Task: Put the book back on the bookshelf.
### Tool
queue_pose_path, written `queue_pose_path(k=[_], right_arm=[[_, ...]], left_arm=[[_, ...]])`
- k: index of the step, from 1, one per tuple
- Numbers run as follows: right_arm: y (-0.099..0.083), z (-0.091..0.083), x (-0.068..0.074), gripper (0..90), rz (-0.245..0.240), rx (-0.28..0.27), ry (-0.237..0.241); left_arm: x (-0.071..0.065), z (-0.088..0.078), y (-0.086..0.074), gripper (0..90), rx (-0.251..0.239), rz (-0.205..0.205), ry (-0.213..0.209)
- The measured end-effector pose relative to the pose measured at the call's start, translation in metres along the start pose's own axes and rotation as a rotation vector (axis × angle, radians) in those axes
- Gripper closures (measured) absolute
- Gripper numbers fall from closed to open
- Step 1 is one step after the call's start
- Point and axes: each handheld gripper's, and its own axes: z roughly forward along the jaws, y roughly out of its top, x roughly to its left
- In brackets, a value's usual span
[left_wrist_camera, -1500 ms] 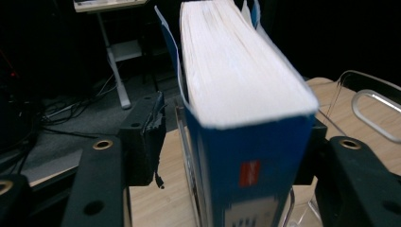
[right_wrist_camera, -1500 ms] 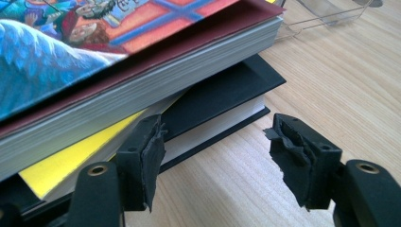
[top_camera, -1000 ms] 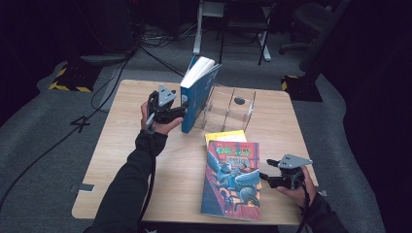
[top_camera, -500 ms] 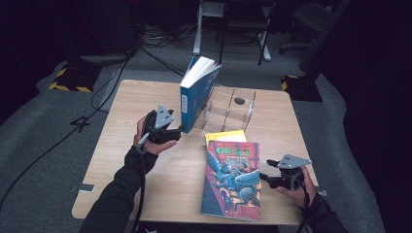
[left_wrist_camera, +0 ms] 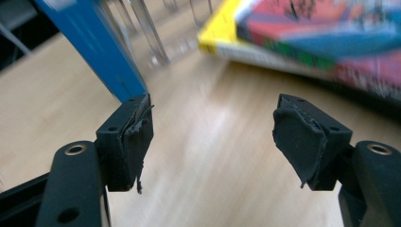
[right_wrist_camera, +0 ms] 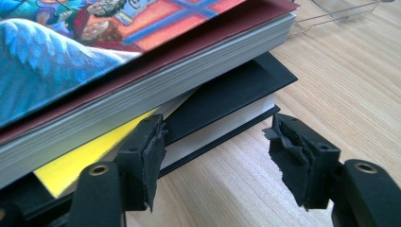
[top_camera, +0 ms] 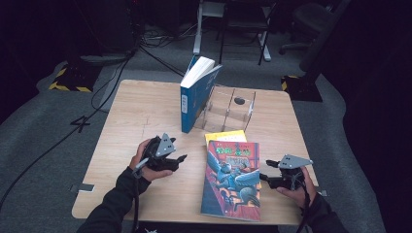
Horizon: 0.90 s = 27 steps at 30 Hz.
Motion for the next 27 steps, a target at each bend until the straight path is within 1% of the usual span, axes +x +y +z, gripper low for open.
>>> queue_pose_path(k=[1, 2, 3, 4, 5, 6, 7, 8, 10, 11, 12, 13, 14, 15, 16, 17, 18, 19, 20, 21, 22, 24, 25, 27], right_arm=[[0.000, -0.001, 0.000, 37.1, -0.001, 0.000, 0.000], [0.001, -0.001, 0.000, 37.1, 0.000, -0.002, 0.002], [0.001, -0.002, 0.000, 37.1, 0.000, -0.005, 0.003], [0.002, -0.003, 0.001, 37.0, -0.001, -0.005, 0.002], [0.002, -0.004, 0.001, 36.8, -0.002, -0.004, 0.002], [0.003, -0.005, 0.001, 36.8, -0.003, -0.005, 0.003], [0.003, -0.005, 0.001, 36.8, -0.003, -0.005, 0.003], [0.003, -0.006, 0.001, 36.7, 0.001, -0.009, 0.004], [0.005, -0.010, 0.000, 36.5, 0.017, -0.021, 0.016], [0.007, -0.012, 0.001, 36.2, 0.023, -0.024, 0.026], [0.008, -0.015, 0.002, 36.0, 0.020, -0.027, 0.023], [0.010, -0.018, 0.002, 35.9, 0.026, -0.033, 0.024], [0.012, -0.021, 0.003, 35.8, 0.033, -0.042, 0.031], [0.014, -0.023, 0.004, 35.6, 0.031, -0.045, 0.027], [0.015, -0.025, 0.004, 35.3, 0.031, -0.047, 0.029], [0.017, -0.027, 0.005, 34.4, 0.038, -0.055, 0.038], [0.018, -0.029, 0.006, 33.7, 0.042, -0.062, 0.051], [0.019, -0.030, 0.007, 33.4, 0.040, -0.065, 0.054], [0.021, -0.032, 0.009, 33.4, 0.042, -0.068, 0.058], [0.022, -0.033, 0.010, 33.3, 0.045, -0.070, 0.066], [0.024, -0.034, 0.013, 33.1, 0.045, -0.069, 0.074], [0.026, -0.035, 0.015, 33.1, 0.040, -0.066, 0.073], [0.027, -0.036, 0.017, 32.7, 0.037, -0.070, 0.086], [0.030, -0.035, 0.022, 32.3, 0.027, -0.067, 0.100]], left_arm=[[-0.006, 0.001, -0.004, 29.0, 0.019, 0.009, -0.012], [-0.010, 0.003, -0.008, 28.7, 0.033, 0.007, -0.033], [-0.016, 0.004, -0.013, 28.5, 0.050, 0.012, -0.063], [-0.020, 0.005, -0.015, 27.9, 0.058, 0.019, -0.070], [-0.020, 0.005, -0.015, 27.5, 0.058, 0.019, -0.070], [-0.030, 0.005, -0.023, 27.3, 0.081, 0.031, -0.098], [-0.030, 0.005, -0.023, 26.8, 0.081, 0.031, -0.098], [-0.035, 0.005, -0.028, 26.8, 0.090, 0.032, -0.119], [-0.041, 0.004, -0.033, 25.8, 0.102, 0.033, -0.131], [-0.045, 0.004, -0.036, 25.7, 0.109, 0.041, -0.152], [-0.048, 0.004, -0.039, 25.6, 0.112, 0.038, -0.173], [-0.052, 0.003, -0.042, 24.9, 0.114, 0.036, -0.188], [-0.054, 0.003, -0.044, 23.7, 0.115, 0.034, -0.206], [-0.055, 0.004, -0.045, 23.1, 0.115, 0.036, -0.223], [-0.056, 0.004, -0.046, 22.7, 0.118, 0.046, -0.228], [-0.058, 0.004, -0.048, 22.5, 0.122, 0.043, -0.224], [-0.058, 0.005, -0.048, 22.4, 0.122, 0.041, -0.231], [-0.059, 0.006, -0.049, 22.1, 0.129, 0.035, -0.237], [-0.060, 0.007, -0.050, 21.7, 0.132, 0.041, -0.233], [-0.060, 0.008, -0.050, 21.2, 0.133, 0.034, -0.230], [-0.060, 0.008, -0.051, 20.7, 0.131, 0.021, -0.238], [-0.059, 0.009, -0.051, 20.5, 0.126, 0.017, -0.241], [-0.059, 0.009, -0.051, 19.9, 0.126, 0.013, -0.238], [-0.059, 0.011, -0.053, 18.5, 0.116, -0.011, -0.245]])
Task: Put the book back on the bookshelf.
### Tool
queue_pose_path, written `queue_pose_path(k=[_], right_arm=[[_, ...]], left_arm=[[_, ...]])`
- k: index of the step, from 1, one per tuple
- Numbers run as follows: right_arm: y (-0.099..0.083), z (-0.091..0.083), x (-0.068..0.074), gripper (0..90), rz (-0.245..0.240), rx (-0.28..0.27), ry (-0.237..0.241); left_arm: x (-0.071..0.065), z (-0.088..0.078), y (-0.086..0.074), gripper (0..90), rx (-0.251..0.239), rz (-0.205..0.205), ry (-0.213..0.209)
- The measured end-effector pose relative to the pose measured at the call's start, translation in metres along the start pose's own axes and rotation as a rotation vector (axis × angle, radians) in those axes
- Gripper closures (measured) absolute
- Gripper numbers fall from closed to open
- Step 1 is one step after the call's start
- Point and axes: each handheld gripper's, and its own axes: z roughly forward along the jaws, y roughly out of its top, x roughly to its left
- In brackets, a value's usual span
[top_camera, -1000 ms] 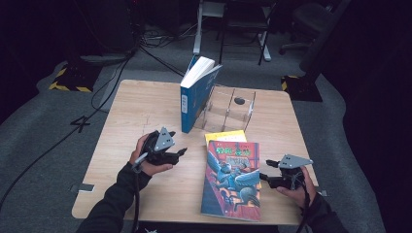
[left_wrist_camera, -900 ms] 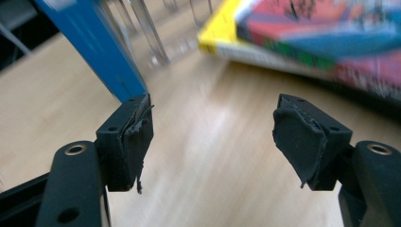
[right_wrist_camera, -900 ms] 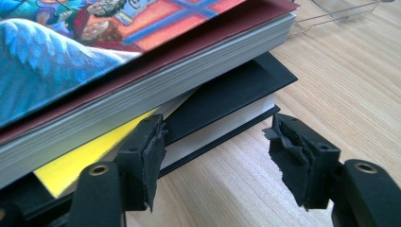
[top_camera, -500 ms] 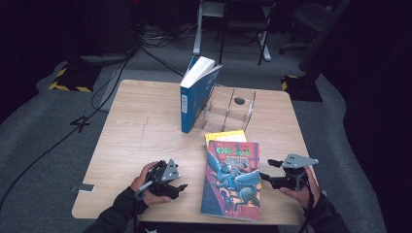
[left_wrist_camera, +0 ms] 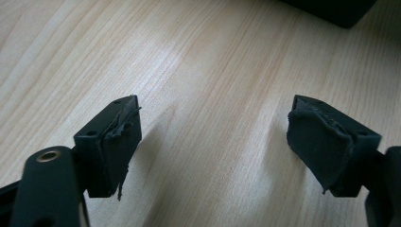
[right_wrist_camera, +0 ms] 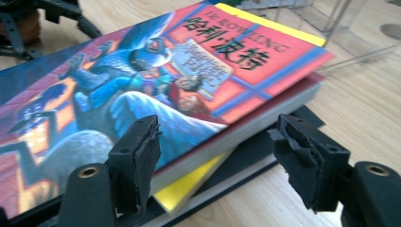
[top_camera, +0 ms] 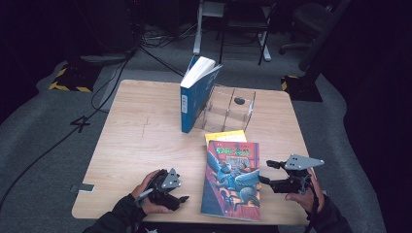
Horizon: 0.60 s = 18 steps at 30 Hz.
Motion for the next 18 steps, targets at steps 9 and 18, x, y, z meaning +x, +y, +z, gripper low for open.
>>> queue_pose_path(k=[9, 18], right_arm=[[-0.001, 0.016, 0.011, 27.2, -0.010, 0.078, 0.046], [-0.005, 0.026, -0.003, 19.4, 0.101, 0.105, 0.147]], left_arm=[[0.000, 0.002, 0.001, 18.3, -0.010, 0.006, -0.027], [0.001, 0.009, 0.007, 17.8, -0.005, 0.030, -0.054]])
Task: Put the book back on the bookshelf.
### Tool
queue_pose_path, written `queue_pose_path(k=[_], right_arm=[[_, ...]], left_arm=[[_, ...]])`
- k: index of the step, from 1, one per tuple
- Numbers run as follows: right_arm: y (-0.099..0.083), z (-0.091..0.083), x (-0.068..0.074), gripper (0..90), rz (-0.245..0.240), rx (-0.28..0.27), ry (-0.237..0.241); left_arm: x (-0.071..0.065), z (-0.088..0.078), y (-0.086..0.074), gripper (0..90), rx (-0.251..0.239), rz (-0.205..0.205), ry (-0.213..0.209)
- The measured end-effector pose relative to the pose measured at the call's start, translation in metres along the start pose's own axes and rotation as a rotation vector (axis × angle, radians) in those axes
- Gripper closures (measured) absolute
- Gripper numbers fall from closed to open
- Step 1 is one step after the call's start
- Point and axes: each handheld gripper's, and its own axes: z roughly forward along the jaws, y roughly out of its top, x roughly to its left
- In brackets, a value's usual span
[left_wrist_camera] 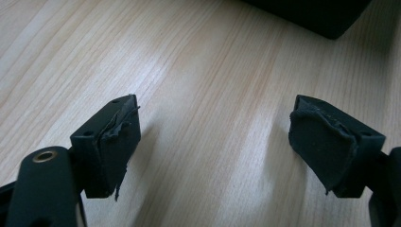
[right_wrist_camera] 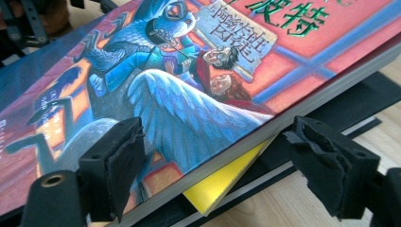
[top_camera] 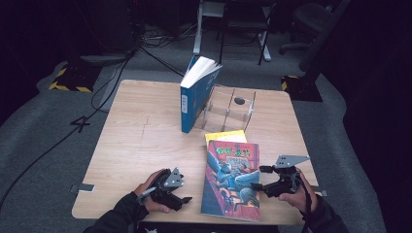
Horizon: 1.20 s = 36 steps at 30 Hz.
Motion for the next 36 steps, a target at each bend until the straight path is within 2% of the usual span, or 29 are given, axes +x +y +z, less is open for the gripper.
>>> queue_pose_path(k=[4, 7, 13, 22, 27, 29, 32, 36], right_arm=[[0.001, 0.003, -0.004, 17.6, 0.006, 0.012, 0.035], [0.002, 0.003, -0.005, 16.8, 0.003, 0.017, 0.037], [0.005, 0.002, 0.000, 16.9, -0.030, 0.023, 0.009], [0.015, -0.001, 0.008, 18.8, -0.097, 0.003, -0.037], [0.021, -0.002, 0.009, 20.3, -0.107, -0.016, -0.039], [0.024, -0.002, 0.009, 24.3, -0.120, -0.027, -0.044], [0.027, 0.000, 0.009, 25.6, -0.123, -0.040, -0.028], [0.028, 0.009, 0.006, 27.9, -0.119, -0.024, -0.014]], left_arm=[[0.000, 0.002, 0.002, 17.7, -0.003, -0.001, -0.002], [0.000, 0.003, 0.003, 17.5, -0.002, -0.002, 0.001], [-0.001, 0.006, 0.006, 17.2, 0.002, -0.009, 0.006], [-0.001, 0.006, 0.006, 17.2, -0.001, -0.005, 0.004], [-0.001, 0.006, 0.006, 17.2, -0.001, -0.006, 0.003], [-0.001, 0.006, 0.006, 17.2, -0.001, -0.006, 0.003], [-0.001, 0.009, 0.009, 17.1, -0.001, -0.016, 0.016], [0.002, 0.011, 0.012, 16.8, 0.008, -0.025, 0.025]])
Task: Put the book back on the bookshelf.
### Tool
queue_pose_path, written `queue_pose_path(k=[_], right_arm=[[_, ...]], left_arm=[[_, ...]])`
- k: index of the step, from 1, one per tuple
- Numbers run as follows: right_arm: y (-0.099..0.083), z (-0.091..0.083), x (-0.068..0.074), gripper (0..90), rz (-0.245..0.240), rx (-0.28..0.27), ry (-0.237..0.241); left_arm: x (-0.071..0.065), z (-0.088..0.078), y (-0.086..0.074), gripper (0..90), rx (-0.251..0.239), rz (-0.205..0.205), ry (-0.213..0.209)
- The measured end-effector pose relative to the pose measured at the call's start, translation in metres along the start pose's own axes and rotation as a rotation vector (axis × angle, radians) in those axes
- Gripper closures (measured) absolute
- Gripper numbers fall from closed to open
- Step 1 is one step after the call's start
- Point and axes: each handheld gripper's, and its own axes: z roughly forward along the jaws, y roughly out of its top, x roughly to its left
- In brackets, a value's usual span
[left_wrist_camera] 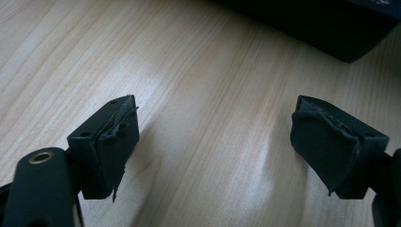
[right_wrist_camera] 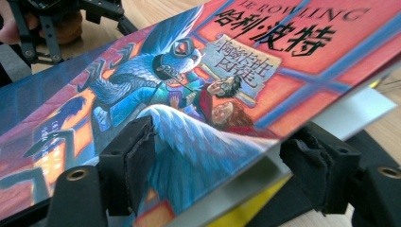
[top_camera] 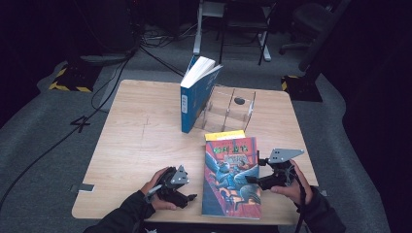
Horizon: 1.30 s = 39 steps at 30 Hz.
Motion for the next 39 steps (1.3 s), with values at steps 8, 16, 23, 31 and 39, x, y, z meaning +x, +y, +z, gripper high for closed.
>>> queue_pose_path(k=[8, 16, 23, 31, 39], right_arm=[[0.005, 0.018, -0.008, 39.3, 0.037, -0.019, 0.089], [0.009, 0.026, -0.011, 64.0, 0.040, -0.057, 0.113], [0.012, 0.026, -0.010, 70.4, 0.027, -0.075, 0.106], [0.016, 0.028, -0.008, 73.9, 0.014, -0.094, 0.104], [0.018, 0.026, -0.007, 74.4, 0.011, -0.111, 0.108]], left_arm=[[0.008, 0.006, 0.008, 22.9, -0.007, -0.015, 0.016], [0.012, 0.013, 0.017, 24.0, -0.017, -0.007, 0.024], [0.021, 0.015, 0.025, 31.1, -0.055, 0.004, 0.011], [0.038, 0.011, 0.041, 46.5, -0.127, -0.009, 0.025], [0.060, 0.017, 0.049, 58.7, -0.162, -0.045, 0.009]])
